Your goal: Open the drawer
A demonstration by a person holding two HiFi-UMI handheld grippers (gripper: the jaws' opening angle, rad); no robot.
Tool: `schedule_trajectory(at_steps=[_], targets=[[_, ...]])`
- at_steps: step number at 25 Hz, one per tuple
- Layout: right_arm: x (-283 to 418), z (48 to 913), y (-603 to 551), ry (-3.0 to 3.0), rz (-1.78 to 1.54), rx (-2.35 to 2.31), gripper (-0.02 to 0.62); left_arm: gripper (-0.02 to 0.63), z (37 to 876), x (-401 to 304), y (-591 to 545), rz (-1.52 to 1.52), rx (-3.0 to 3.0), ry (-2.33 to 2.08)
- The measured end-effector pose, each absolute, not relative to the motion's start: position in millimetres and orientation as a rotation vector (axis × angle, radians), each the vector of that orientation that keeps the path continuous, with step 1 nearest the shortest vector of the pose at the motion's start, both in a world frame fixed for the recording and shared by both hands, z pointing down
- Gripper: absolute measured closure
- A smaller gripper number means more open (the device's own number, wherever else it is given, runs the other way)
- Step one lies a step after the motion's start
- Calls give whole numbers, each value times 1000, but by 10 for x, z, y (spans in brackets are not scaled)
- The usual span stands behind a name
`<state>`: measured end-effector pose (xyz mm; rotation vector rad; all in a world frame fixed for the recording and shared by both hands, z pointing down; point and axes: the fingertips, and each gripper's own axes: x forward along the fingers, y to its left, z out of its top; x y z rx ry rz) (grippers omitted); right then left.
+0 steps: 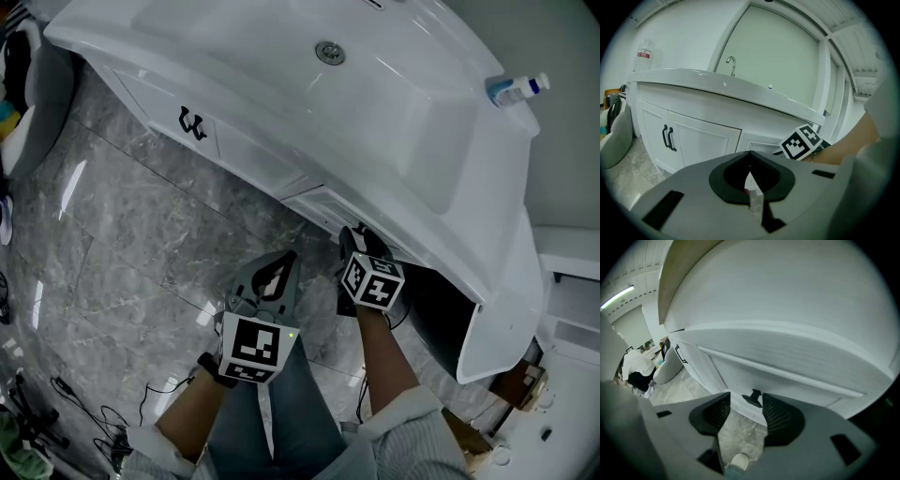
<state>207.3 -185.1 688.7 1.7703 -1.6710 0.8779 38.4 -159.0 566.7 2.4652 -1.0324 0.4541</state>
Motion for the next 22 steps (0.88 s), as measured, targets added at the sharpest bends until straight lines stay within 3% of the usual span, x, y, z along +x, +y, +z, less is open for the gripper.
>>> schedule_trajectory(at_steps=[8,12,22], targets=[[2141,7026,-1930,-1547,951,1828,391,591,5750,253,-1658,452,2434,-1061],[2221,7049,-1920,-1470,992,1910,445,591,5802,203,-1659,455,2416,-1068],[2206,7071,-1924,-1454,938,1842,463,591,5807,159,-1666,450,2409,-1076]])
